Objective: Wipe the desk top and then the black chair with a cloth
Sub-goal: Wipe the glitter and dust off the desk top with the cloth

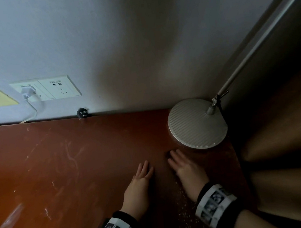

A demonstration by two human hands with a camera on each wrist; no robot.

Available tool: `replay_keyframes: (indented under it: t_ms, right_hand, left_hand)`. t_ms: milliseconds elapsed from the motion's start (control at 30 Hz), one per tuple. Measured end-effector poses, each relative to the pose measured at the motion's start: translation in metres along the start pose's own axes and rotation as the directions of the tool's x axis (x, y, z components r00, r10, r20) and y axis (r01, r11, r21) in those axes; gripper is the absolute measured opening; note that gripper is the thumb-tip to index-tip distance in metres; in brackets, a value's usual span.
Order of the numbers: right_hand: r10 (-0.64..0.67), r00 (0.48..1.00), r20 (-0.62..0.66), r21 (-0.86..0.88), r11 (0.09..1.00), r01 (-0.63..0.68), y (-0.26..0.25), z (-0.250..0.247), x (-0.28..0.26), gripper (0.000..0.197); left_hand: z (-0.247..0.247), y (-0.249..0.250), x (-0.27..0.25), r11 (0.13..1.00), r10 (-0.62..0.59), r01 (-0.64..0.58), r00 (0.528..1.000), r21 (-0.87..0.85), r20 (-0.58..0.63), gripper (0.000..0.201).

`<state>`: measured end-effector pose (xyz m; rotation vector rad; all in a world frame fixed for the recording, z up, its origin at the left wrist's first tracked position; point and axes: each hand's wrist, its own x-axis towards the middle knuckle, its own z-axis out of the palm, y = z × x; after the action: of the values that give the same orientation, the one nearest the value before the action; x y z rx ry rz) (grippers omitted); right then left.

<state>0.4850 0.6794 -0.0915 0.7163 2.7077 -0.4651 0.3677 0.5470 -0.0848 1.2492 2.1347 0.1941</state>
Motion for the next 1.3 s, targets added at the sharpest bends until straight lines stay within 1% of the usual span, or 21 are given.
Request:
replay_keyframes:
  t_ms: [67,133,200,267,333,400,467,533,600,667,700,767,833,900,933,1000,1067,1100,1167,1233,1300]
  right_hand:
    - [0.062,0.99,-0.126,0.044,0.997,-0.057,0.02,-0.003,-0.002,0.053]
    - [0.028,0.981,-0.191,0.058,0.998,-0.017,0.013,0.004,-0.005,0.055]
    - [-0.087,0.99,-0.114,-0.001,0.996,0.087,-0.014,0.02,-0.011,0.053]
    - [-0.256,0.962,-0.094,-0.025,0.967,0.255,-0.036,0.038,-0.022,0.051]
    - [-0.292,0.954,-0.073,0.035,0.955,0.295,-0.037,0.019,-0.028,0.05]
    - [-0.214,0.964,-0.157,0.053,0.973,0.224,-0.013,0.007,-0.015,0.054]
    - [-0.103,0.988,-0.11,0.07,0.991,0.112,0.012,-0.002,-0.002,0.057]
    - [-0.036,0.998,-0.042,0.085,0.996,0.04,0.009,-0.008,-0.001,0.058]
    - [-0.165,0.986,0.01,0.034,0.986,0.164,-0.02,-0.001,-0.009,0.054]
    - [-0.362,0.929,0.084,0.053,0.932,0.358,-0.053,0.005,-0.027,0.055]
    - [-0.384,0.918,0.1,0.061,0.923,0.38,-0.06,0.005,-0.032,0.053]
    - [-0.308,0.95,0.055,0.066,0.95,0.304,-0.041,0.005,-0.02,0.058]
    - [-0.152,0.988,0.009,0.108,0.983,0.15,-0.013,0.003,0.002,0.062]
    - [-0.036,0.998,-0.047,0.119,0.992,0.041,0.002,0.003,0.012,0.063]
    - [-0.032,0.998,-0.055,0.116,0.992,0.038,-0.001,0.004,0.011,0.063]
    - [-0.161,0.987,0.015,0.05,0.986,0.161,-0.021,0.009,-0.01,0.061]
    - [-0.364,0.926,0.103,0.047,0.931,0.361,-0.042,0.013,-0.042,0.058]
    - [-0.407,0.905,0.123,0.06,0.913,0.403,-0.041,0.013,-0.053,0.058]
    - [-0.361,0.93,0.073,0.093,0.931,0.354,-0.013,0.011,-0.05,0.063]
    - [-0.192,0.981,-0.038,0.138,0.971,0.195,0.031,0.01,-0.034,0.064]
    - [-0.017,0.994,-0.105,0.184,0.982,0.036,0.062,0.006,-0.026,0.063]
  left_hand:
    - [0.002,-0.002,-0.002,1.0,0.001,-0.001,0.999,-0.011,-0.044,0.075]
    - [0.004,-0.002,0.0,1.0,0.0,-0.002,0.998,-0.02,-0.063,0.073]
    - [0.004,-0.002,0.003,0.999,-0.008,0.005,0.997,-0.032,-0.077,0.071]
    - [0.004,-0.002,0.003,0.999,-0.006,0.003,0.997,-0.038,-0.076,0.069]
    - [0.004,-0.004,0.0,0.999,0.006,-0.008,0.997,-0.032,-0.075,0.07]
    - [0.003,-0.006,-0.006,1.0,0.015,-0.016,0.998,-0.022,-0.067,0.072]
    - [0.006,-0.009,-0.014,1.0,0.016,-0.017,0.999,-0.009,-0.046,0.076]
    - [0.011,-0.011,-0.022,1.0,0.005,-0.005,0.998,-0.009,-0.055,0.078]
    - [0.018,-0.014,-0.029,1.0,-0.017,0.016,0.997,-0.017,-0.079,0.079]
    - [0.024,-0.018,-0.036,0.999,-0.047,0.046,0.993,-0.016,-0.107,0.083]
    - [0.027,-0.02,-0.039,0.998,-0.065,0.064,0.992,-0.015,-0.11,0.086]
    - [0.029,-0.023,-0.046,0.994,-0.108,0.107,0.989,-0.019,-0.103,0.092]
    - [0.027,-0.025,-0.053,0.992,-0.125,0.125,0.989,-0.003,-0.08,0.094]
    - [0.026,-0.026,-0.058,0.992,-0.125,0.126,0.991,0.018,-0.054,0.095]
    - [0.026,-0.025,-0.059,0.993,-0.117,0.118,0.992,0.027,-0.046,0.093]
    - [0.027,-0.022,-0.059,0.996,-0.085,0.086,0.996,0.031,-0.043,0.085]
    - [0.028,-0.017,-0.057,0.999,-0.04,0.041,0.998,0.011,-0.045,0.077]
    - [0.029,-0.013,-0.055,1.0,-0.014,0.014,0.999,0.0,-0.039,0.075]
    - [0.033,-0.004,-0.053,1.0,0.012,-0.012,1.0,-0.019,-0.019,0.074]
    - [0.035,0.002,-0.053,0.999,-0.002,0.002,1.0,-0.033,-0.009,0.076]
    - [0.037,0.003,-0.052,0.999,-0.018,0.018,1.0,-0.033,-0.013,0.077]
